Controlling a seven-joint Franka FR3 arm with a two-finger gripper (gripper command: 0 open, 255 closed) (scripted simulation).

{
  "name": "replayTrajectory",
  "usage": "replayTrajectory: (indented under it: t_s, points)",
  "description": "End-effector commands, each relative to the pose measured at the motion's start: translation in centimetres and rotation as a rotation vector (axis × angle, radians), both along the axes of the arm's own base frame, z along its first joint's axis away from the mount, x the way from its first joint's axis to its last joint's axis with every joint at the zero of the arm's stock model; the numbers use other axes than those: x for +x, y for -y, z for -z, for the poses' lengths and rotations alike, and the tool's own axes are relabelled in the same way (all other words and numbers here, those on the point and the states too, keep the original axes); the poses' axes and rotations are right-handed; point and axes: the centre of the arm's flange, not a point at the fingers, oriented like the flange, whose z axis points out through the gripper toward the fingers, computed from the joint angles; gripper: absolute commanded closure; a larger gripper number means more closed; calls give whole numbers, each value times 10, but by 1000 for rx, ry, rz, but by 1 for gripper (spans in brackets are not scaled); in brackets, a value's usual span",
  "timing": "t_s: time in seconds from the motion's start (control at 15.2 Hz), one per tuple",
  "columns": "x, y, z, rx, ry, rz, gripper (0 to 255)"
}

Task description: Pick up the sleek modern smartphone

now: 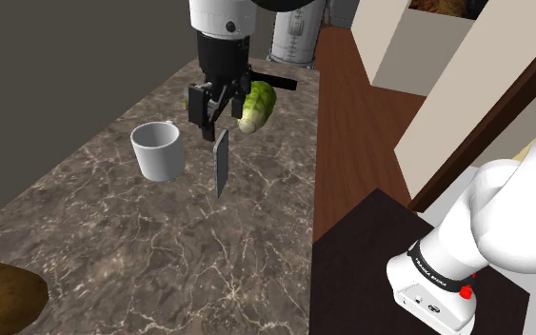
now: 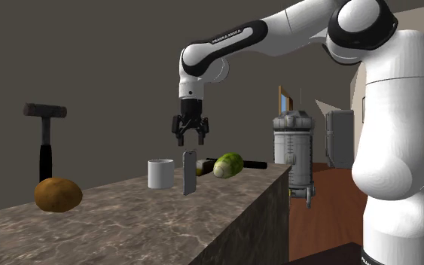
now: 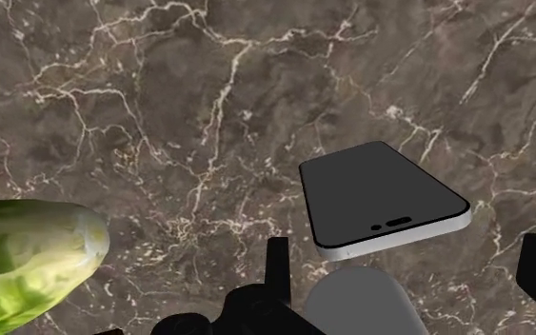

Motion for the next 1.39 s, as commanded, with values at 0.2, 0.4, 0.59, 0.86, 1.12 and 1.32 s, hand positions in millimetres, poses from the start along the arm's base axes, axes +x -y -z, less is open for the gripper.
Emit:
replayTrajectory:
  t_s: [0.2, 0.4, 0.59, 0.86, 1.12, 1.32]
  points:
    - [1, -6, 24, 1, 2, -9, 0]
    - [1, -6, 37, 1, 2, -9, 0]
    - [1, -6, 37, 1, 2, -9, 255]
    - [1, -5, 38, 1, 2, -9, 255]
    - [1, -6, 37, 1, 2, -9, 255]
    - [1, -6, 22, 1, 2, -9, 255]
